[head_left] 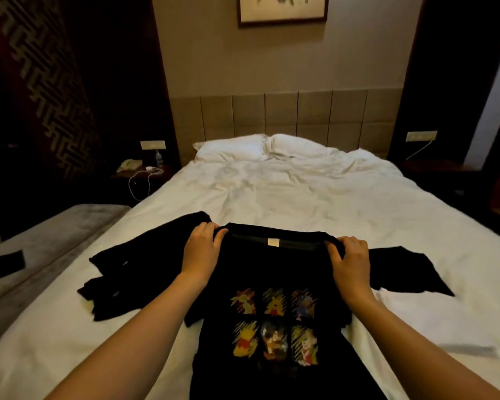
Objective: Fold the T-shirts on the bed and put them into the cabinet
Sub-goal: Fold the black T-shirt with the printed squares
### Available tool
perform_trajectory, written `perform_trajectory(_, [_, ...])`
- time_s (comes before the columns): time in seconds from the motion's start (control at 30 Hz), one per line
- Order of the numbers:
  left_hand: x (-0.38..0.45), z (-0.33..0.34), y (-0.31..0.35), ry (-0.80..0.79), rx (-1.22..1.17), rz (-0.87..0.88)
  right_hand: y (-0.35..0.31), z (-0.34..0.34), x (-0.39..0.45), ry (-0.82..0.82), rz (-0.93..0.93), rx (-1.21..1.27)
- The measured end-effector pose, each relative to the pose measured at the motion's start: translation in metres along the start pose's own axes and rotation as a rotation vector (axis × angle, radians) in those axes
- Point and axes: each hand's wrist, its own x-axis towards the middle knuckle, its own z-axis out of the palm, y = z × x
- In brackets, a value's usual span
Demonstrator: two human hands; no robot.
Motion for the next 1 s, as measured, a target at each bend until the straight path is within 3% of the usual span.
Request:
perform_trajectory(0.77, [0.056,0.230,-0.132,-0.255,0.205,-0.181,0.140,0.189,0.074,-0.396,-0.032,-0.351])
perform_trajectory(1.0, [0.060,0.276,-0.159,-0.310,0.097,-0.192,0.182,0.234,0.078,-0.451,0.059,-0.454])
